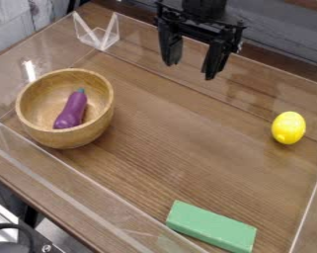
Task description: Remove the purple eggplant from inside the brown bowl and put it on the table
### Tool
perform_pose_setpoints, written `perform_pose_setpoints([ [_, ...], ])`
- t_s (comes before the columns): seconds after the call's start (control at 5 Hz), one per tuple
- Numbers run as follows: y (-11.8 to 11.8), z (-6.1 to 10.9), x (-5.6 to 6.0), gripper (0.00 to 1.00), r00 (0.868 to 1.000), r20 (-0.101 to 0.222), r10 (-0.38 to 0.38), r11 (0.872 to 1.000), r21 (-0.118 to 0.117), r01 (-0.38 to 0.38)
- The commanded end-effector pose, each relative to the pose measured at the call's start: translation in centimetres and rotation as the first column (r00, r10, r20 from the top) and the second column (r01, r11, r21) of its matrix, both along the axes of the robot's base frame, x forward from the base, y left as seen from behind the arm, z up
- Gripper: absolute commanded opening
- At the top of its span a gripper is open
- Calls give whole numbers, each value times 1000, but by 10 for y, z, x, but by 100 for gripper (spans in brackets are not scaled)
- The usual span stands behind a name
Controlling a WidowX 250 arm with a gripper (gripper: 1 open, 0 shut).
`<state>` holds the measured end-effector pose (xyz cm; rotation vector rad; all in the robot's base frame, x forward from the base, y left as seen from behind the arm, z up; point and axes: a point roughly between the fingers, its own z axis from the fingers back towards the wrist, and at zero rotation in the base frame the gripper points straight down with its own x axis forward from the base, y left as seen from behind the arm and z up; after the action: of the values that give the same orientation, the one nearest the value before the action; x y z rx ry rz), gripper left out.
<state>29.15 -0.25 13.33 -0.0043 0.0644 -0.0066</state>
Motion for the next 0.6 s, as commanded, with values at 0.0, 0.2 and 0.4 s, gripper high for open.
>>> perform_pose_setpoints([
  [0.0,1,-9,-3,100,1000,-29,2,1000,-1,-2],
  [0.2,21,-10,-22,100,999,-30,13,1000,4,-13],
  [0.4,52,-1,-43,100,1000,0,30,1000,2,-30],
])
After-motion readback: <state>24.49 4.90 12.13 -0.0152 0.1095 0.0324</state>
